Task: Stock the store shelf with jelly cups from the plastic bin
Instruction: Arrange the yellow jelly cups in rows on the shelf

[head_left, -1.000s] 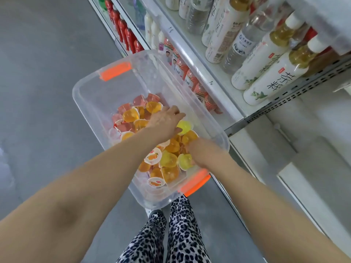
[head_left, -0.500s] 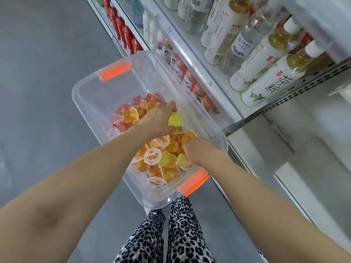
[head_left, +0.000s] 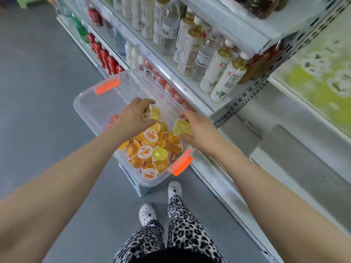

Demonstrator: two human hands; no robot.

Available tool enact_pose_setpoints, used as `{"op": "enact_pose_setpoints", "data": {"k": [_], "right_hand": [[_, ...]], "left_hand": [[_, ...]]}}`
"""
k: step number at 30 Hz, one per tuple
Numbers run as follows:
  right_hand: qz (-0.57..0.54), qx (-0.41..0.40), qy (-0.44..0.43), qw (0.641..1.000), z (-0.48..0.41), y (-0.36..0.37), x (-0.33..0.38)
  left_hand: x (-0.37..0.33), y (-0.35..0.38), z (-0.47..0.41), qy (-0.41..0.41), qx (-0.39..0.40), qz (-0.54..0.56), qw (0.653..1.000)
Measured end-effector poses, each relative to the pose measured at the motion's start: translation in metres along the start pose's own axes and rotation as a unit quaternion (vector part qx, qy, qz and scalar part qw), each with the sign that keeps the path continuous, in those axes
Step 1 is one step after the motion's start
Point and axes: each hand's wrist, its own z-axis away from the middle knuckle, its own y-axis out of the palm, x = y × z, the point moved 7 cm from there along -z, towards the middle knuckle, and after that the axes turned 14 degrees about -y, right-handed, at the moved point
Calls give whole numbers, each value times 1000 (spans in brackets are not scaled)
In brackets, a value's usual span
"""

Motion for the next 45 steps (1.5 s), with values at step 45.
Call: {"op": "enact_pose_setpoints", "data": {"k": [45], "right_hand": [[26, -386, 317, 866, 517, -304, -329]], "left_hand": [[-601, 158, 166, 347, -73, -30, 935]]}}
